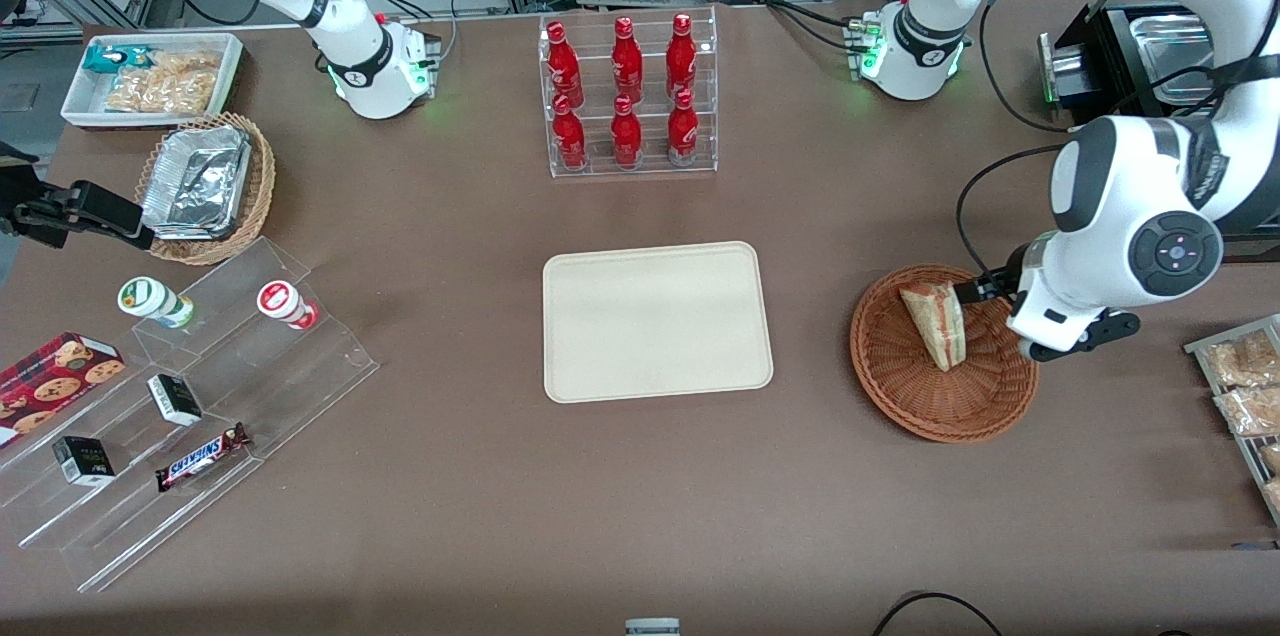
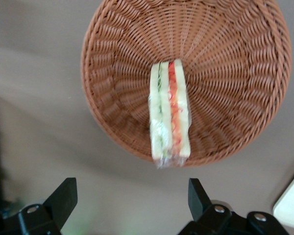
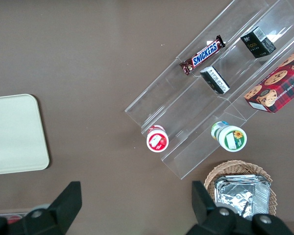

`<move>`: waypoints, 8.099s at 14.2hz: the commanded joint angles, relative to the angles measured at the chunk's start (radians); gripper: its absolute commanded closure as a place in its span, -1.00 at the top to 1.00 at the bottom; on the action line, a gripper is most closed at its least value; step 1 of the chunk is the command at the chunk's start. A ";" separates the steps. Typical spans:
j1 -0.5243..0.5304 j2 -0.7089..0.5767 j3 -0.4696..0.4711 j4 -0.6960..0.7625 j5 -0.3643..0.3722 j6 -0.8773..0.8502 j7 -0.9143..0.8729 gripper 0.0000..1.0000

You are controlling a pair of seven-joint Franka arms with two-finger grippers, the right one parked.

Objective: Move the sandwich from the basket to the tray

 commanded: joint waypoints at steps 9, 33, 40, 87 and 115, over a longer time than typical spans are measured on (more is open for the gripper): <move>-0.002 0.026 -0.005 -0.229 -0.014 0.373 -0.295 0.99; -0.228 0.113 -0.057 0.173 -0.011 0.084 -0.264 -0.74; -0.488 0.424 -0.059 0.441 -0.008 0.184 -0.264 -0.69; -0.655 -0.284 0.510 0.311 -0.036 -0.486 0.262 1.00; -0.006 -0.302 -0.102 0.329 -0.036 -0.532 0.342 1.00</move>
